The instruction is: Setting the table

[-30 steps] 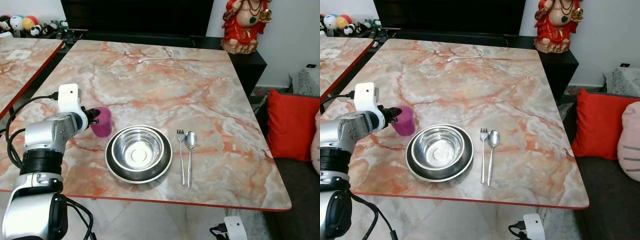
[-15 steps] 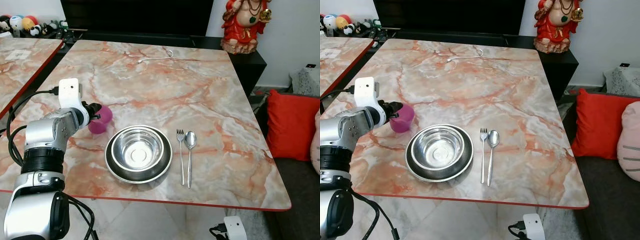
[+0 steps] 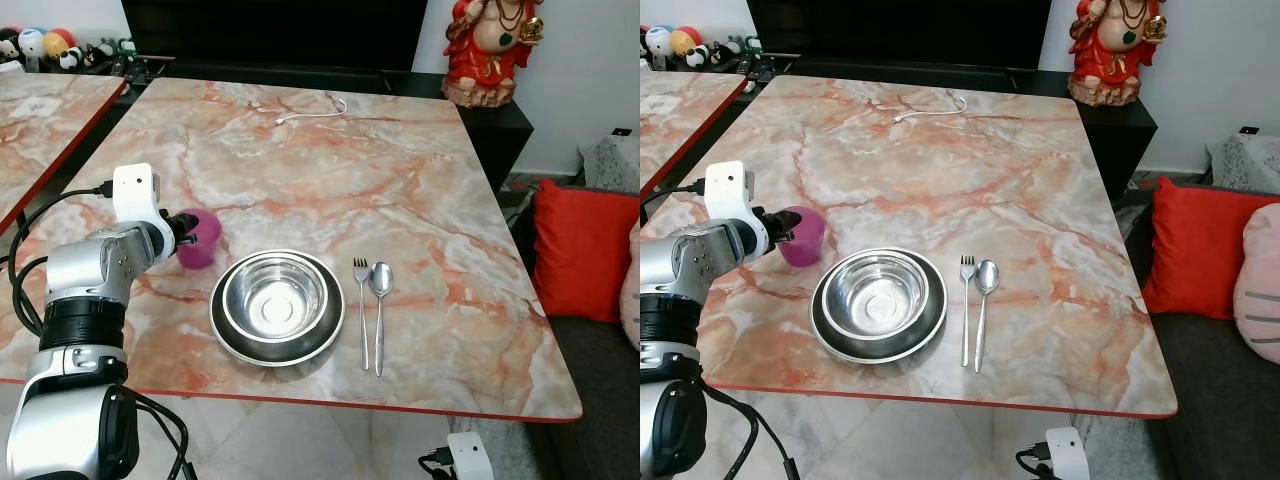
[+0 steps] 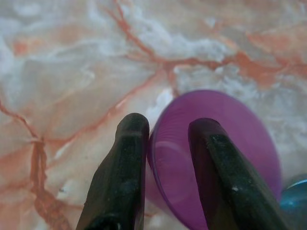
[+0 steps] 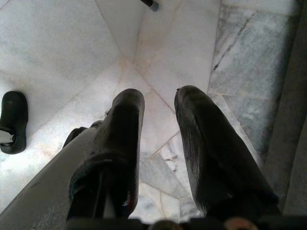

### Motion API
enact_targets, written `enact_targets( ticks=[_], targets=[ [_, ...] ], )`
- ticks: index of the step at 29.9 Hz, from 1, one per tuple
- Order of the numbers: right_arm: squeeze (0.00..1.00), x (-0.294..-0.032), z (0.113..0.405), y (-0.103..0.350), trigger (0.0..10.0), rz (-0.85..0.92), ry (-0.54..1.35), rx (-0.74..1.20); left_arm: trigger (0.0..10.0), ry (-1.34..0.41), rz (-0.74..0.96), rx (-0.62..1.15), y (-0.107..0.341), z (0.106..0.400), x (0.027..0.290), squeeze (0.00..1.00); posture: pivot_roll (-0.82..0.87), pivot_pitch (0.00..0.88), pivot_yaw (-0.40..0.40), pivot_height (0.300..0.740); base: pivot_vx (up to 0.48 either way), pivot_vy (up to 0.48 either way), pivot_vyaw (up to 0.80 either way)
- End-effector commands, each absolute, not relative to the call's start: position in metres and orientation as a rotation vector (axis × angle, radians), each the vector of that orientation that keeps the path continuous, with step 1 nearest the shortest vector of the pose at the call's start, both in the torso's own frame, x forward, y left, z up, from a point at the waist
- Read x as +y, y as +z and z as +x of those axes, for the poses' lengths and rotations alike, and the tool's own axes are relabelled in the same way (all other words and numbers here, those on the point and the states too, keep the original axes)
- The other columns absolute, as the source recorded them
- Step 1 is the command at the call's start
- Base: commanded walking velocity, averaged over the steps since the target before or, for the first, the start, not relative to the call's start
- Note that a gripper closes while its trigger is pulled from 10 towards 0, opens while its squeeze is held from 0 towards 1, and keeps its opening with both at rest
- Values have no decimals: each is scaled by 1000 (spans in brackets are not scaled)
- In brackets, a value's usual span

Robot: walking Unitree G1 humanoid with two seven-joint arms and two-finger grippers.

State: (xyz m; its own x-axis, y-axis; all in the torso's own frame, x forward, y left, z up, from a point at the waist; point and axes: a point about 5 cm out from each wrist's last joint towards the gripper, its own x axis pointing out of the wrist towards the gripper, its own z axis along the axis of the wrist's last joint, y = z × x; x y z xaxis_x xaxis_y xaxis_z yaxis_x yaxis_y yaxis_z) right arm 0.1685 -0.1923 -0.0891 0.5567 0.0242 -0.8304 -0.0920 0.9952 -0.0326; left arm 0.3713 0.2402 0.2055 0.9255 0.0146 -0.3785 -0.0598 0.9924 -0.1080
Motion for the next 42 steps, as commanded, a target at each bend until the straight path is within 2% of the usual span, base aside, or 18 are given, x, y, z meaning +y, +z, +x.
enact_targets(
  ticks=[1, 9, 14, 25, 26, 27, 30, 32, 37, 42],
  targets=[
    [0, -196, 164, -90, 10000, -88, 69, 995, 10000, 35, -123, 402, 202, 369, 240, 0, 151, 66, -82, 740, 0, 0, 0],
    [0, -197, 164, -90, 10000, -90, 70, 995, 10000, 35, -119, 385, 204, 369, 239, 0, 151, 66, -85, 740, 0, 0, 0],
    [0, -197, 164, -90, 10000, -90, 69, 995, 10000, 32, -58, 307, 219, 370, 236, 0, 151, 65, -85, 740, 0, 0, 0],
    [0, -196, 165, -90, 10000, -83, 67, 993, 10000, 39, -54, 240, 231, 368, 238, 0, 149, 66, -81, 740, 0, 0, 0],
    [0, -196, 164, -90, 10000, -83, 66, 993, 10000, 34, -39, 185, 238, 368, 238, 0, 149, 66, -81, 740, 0, 0, 0],
    [0, -196, 164, -90, 10000, -81, 64, 993, 10000, 14, 2, 34, 255, 365, 236, 0, 149, 66, -81, 740, 0, 0, 0],
    [0, -196, 164, -90, 10000, -81, 63, 993, 10000, -29, 64, -154, 276, 357, 229, 0, 148, 62, -81, 740, 0, 0, 0],
    [0, -196, 164, -90, 10000, -80, 61, 993, 10000, -54, 263, -283, 280, 345, 218, 0, 149, 55, -77, 740, 0, 0, 0],
    [0, -196, 163, -91, 10000, -77, 57, 993, 10000, -169, 302, -379, 260, 320, 189, 0, 143, 39, -70, 740, 0, 0, 0],
    [0, -196, 162, -91, 10000, -64, 37, 991, 10000, -206, 247, -393, 241, 304, 179, 0, 135, 18, -57, 740, 0, 0, 0]
  ],
)
